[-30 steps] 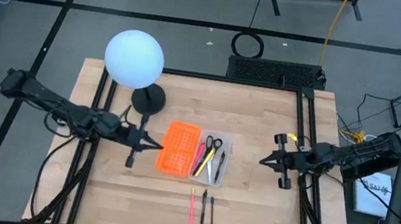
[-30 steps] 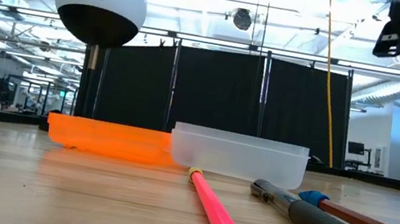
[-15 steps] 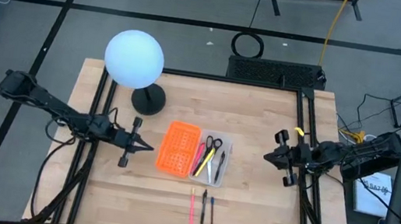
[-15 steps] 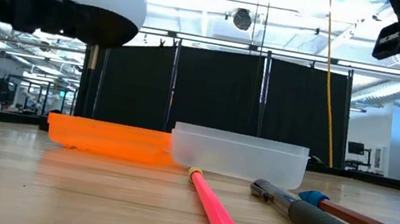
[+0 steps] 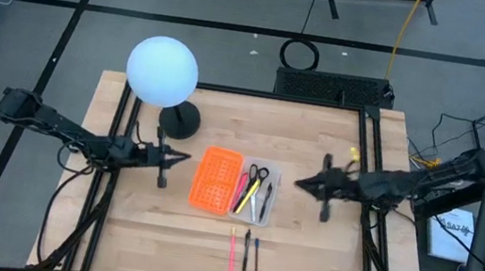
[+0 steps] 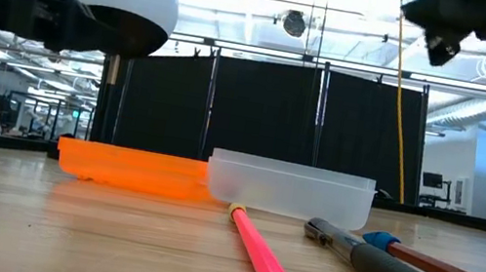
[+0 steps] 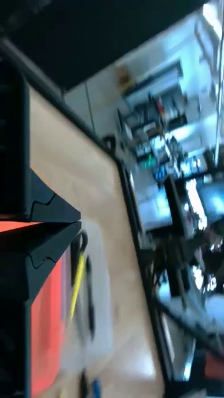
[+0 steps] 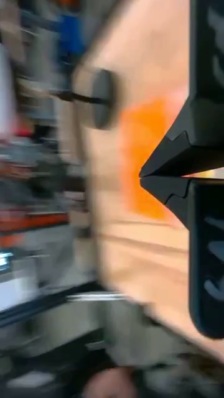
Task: Pick & place school supplies into a supply box
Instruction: Put the brown pencil into the orange supply box
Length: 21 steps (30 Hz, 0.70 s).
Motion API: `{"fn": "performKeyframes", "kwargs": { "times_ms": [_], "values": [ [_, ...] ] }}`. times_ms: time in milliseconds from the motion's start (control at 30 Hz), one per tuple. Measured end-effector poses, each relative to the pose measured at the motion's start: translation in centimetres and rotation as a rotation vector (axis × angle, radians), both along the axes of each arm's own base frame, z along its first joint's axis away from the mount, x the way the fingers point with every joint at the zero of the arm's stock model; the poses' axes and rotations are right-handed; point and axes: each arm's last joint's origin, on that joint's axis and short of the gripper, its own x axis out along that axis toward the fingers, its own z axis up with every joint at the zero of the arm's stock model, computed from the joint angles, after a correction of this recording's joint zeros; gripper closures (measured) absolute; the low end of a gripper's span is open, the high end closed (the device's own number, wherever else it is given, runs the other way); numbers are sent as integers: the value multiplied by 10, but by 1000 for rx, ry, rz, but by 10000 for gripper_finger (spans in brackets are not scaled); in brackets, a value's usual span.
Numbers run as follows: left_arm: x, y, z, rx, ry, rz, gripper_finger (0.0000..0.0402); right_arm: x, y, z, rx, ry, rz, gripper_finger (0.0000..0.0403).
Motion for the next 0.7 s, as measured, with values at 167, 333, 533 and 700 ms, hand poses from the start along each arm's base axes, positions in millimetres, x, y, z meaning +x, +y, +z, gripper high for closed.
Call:
{"fn": "performKeyframes", "kwargs": {
  "times_ms": [167, 333, 533, 700],
  "values": [
    [0, 3, 3, 30, -27, 31, 398, 51, 46, 36, 75, 285, 55, 403],
    [0, 3, 3, 33, -25, 30, 378, 98, 98, 42, 154, 665, -7, 403],
    [0, 3, 0, 6, -1, 29, 357, 145, 151, 31, 272, 951, -164, 403],
    [0, 3, -3, -14, 24, 29, 362, 168, 163, -1, 372, 958, -358, 403]
  ]
}}
